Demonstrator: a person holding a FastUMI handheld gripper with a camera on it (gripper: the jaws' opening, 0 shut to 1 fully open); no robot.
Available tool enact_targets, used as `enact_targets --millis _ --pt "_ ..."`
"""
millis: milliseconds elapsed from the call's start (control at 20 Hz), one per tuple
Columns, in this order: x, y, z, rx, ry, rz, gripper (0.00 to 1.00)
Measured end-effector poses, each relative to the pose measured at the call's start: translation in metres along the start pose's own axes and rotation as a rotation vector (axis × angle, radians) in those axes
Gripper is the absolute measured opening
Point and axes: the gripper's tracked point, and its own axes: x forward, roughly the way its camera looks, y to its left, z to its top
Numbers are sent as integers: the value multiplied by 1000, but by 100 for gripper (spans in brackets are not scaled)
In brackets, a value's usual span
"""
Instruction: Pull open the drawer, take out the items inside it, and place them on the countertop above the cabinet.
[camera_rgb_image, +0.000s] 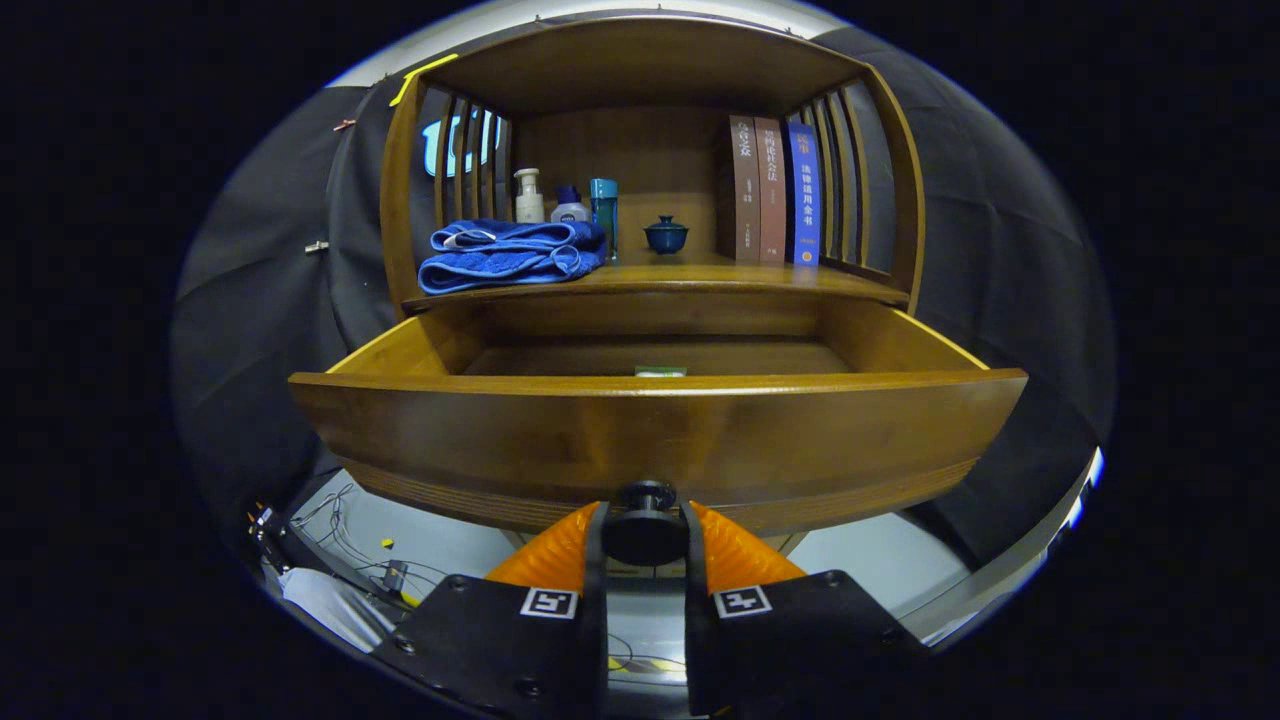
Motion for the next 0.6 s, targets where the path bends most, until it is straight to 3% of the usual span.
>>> enact_targets --millis 250,600 --pt "-16 1 -10 21 17 -3 34" --pt "-23 -3 -17 -3 45 -22 42"
